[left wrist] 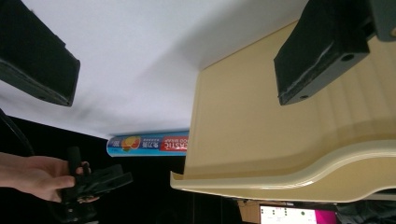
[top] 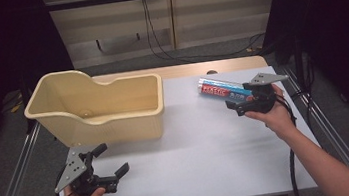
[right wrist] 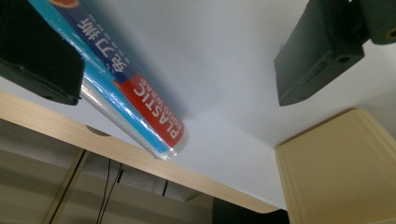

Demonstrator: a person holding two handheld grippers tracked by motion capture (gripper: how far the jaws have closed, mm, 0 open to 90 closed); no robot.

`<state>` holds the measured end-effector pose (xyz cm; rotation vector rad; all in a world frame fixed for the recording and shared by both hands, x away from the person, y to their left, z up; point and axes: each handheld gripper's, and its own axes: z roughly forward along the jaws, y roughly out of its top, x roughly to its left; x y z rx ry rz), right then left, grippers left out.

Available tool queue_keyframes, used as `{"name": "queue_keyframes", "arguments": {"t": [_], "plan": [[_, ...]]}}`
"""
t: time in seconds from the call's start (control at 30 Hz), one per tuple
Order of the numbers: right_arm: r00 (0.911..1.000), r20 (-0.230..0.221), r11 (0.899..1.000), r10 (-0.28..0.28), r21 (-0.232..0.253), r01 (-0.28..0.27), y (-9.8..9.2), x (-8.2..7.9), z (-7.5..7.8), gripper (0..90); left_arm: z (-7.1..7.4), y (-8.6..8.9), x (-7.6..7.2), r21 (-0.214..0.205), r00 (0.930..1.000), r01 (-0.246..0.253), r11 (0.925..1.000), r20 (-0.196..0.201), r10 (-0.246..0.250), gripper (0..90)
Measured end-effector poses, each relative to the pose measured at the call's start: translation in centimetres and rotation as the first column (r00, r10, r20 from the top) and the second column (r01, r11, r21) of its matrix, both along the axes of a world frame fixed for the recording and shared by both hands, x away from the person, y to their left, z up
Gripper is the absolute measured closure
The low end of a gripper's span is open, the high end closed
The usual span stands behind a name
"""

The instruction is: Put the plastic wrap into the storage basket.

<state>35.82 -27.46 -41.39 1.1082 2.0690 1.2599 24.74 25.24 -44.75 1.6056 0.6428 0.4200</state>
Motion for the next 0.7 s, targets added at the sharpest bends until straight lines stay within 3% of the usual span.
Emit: {"name": "queue_keyframes", "arguments": {"t": [0.13, 0.23, 0.4, 0.43, 0.57, 0.7], "plan": [[0.9998, -0.019, 1.0, -0.01, -0.029, 0.01, -0.1, 1.1, 0.1, 1.1, 0.0, -0.1, 0.0, 0.009, 1.0, 0.007, 0.9999, -0.002, -0.007, 0.0], [0.9976, -0.069, 0.996, -0.005, -0.09, -0.001, 0.1, 2.6, -0.1, 1.1, 0.0, -0.2, 0.1, 0.016, 0.9999, 0.012, 0.9998, -0.002, -0.012, 0.0], [0.9944, -0.105, 0.992, -0.006, -0.13, -0.007, 0.3, 3.8, -0.5, 1.1, -0.1, -0.2, 0.1, 0.023, 0.9998, 0.019, 0.9996, -0.002, -0.019, 0.0], [0.9927, -0.12, 0.987, 0.0, -0.16, -0.019, 0.4, 4.4, -0.7, 1.3, -0.1, -0.3, 0.1, 0.024, 0.9998, 0.02, 0.9995, -0.003, -0.02, 0.0], [0.9897, -0.143, 0.98, 0.007, -0.193, -0.035, 0.7, 5.3, -0.8, 1.6, -0.2, -0.3, 0.2, 0.029, 0.9997, 0.022, 0.9993, -0.008, -0.022, 0.0], [0.9803, -0.197, 0.971, -0.001, -0.235, -0.046, 0.5, 6.8, -1.0, 2.0, -0.2, -0.3, 0.2, 0.033, 0.9997, 0.022, 0.9992, -0.009, -0.022, 0.0]]}}
